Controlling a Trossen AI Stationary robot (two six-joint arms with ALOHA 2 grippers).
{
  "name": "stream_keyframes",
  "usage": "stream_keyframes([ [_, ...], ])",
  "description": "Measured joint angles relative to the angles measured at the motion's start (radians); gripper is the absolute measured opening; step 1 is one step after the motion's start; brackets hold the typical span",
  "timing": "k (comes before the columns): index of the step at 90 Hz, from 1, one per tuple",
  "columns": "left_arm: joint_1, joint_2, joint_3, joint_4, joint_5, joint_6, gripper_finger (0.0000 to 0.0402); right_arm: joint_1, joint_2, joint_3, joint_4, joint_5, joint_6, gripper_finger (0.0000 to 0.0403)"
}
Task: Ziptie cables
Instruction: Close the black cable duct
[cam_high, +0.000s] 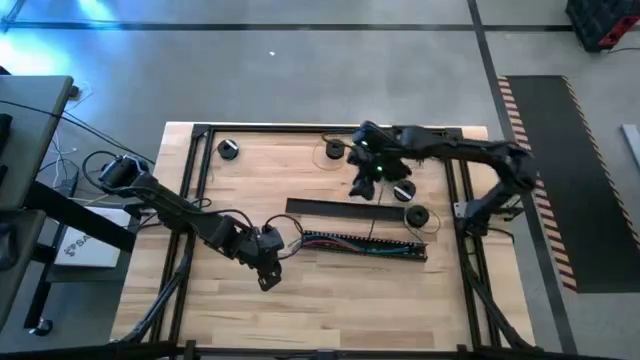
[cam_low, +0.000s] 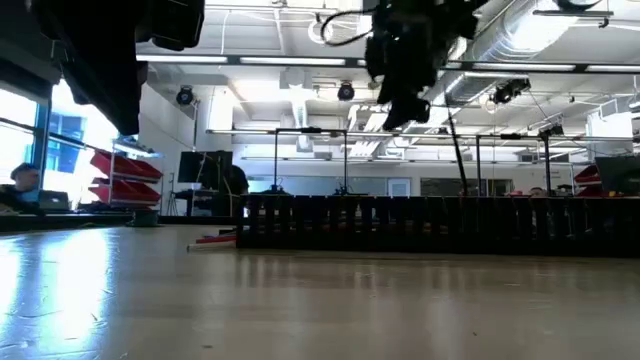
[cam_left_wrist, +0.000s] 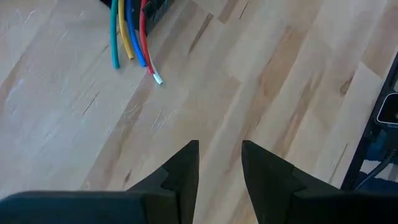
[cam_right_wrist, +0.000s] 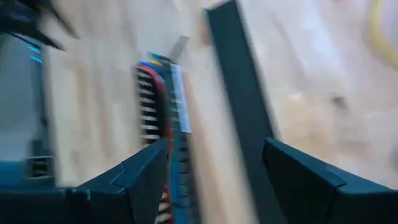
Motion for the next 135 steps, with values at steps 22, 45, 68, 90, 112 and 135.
stream_keyframes([
  [22, 0.008, 0.0, 0.0, 0.015, -0.054, 0.025, 0.0103, 0.059, 0.08, 0.081, -0.191, -0.11, -0.186, 0.0242],
  [45, 0.02, 0.0, 0.0, 0.039, -0.086, 0.087, 0.0103, 0.251, 0.079, -0.048, -0.005, -0.018, -0.183, 0.0242],
  [68, 0.035, -0.108, 0.083, -0.242, -0.018, -0.08, 0.0103, 0.333, 0.08, -0.204, 0.221, 0.04, -0.026, 0.0188],
  [90, -0.008, -0.393, 0.145, -0.403, -0.229, -0.255, 0.0103, 0.379, 0.143, -0.232, 0.311, 0.171, 0.028, 0.0111],
  [112, -0.025, -0.586, 0.145, -0.438, -0.318, -0.297, 0.0103, 0.393, 0.285, -0.109, 0.369, 0.167, 0.068, 0.0035],
  [135, -0.026, -0.65, 0.145, -0.448, -0.351, -0.279, 0.0103, 0.392, 0.512, 0.242, 0.387, 0.162, 0.143, 0.0015],
])
